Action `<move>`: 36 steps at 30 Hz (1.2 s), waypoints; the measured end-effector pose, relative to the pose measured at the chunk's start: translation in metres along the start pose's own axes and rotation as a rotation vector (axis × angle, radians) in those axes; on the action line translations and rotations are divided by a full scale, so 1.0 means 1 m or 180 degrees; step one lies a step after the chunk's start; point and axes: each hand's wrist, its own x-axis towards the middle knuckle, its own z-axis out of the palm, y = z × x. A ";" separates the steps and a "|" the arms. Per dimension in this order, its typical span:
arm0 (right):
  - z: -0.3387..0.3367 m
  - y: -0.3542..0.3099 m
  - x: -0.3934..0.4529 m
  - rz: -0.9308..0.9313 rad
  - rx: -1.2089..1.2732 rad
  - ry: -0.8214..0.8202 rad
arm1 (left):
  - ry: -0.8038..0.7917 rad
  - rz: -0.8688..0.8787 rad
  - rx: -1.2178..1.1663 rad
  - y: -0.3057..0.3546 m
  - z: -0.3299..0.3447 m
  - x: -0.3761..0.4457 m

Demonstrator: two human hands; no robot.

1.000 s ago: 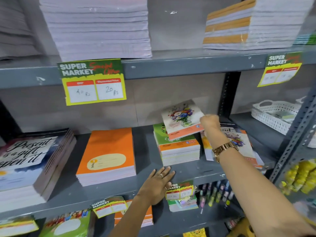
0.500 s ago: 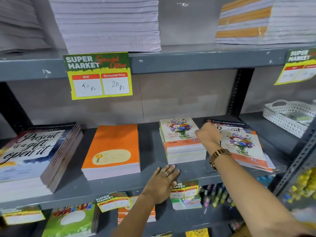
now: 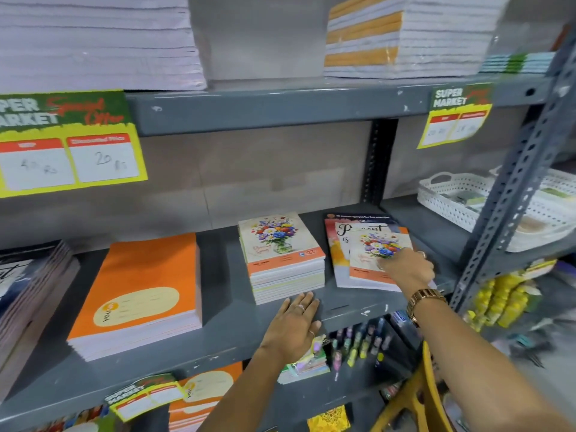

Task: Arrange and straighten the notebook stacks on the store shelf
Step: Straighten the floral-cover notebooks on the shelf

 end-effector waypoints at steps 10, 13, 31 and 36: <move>-0.002 0.008 0.015 0.0273 -0.0211 -0.0468 | 0.0020 0.0114 0.0142 0.024 0.009 0.028; -0.003 0.005 0.021 0.0551 -0.0213 -0.0625 | 0.0043 0.0118 0.0224 0.023 0.012 0.028; -0.034 -0.011 0.002 -0.0137 0.1117 0.0847 | -0.0123 0.0190 0.0210 0.012 0.007 0.020; -0.067 -0.040 -0.012 -0.0462 0.1538 0.1280 | -0.0134 0.0069 0.0209 -0.004 0.000 -0.001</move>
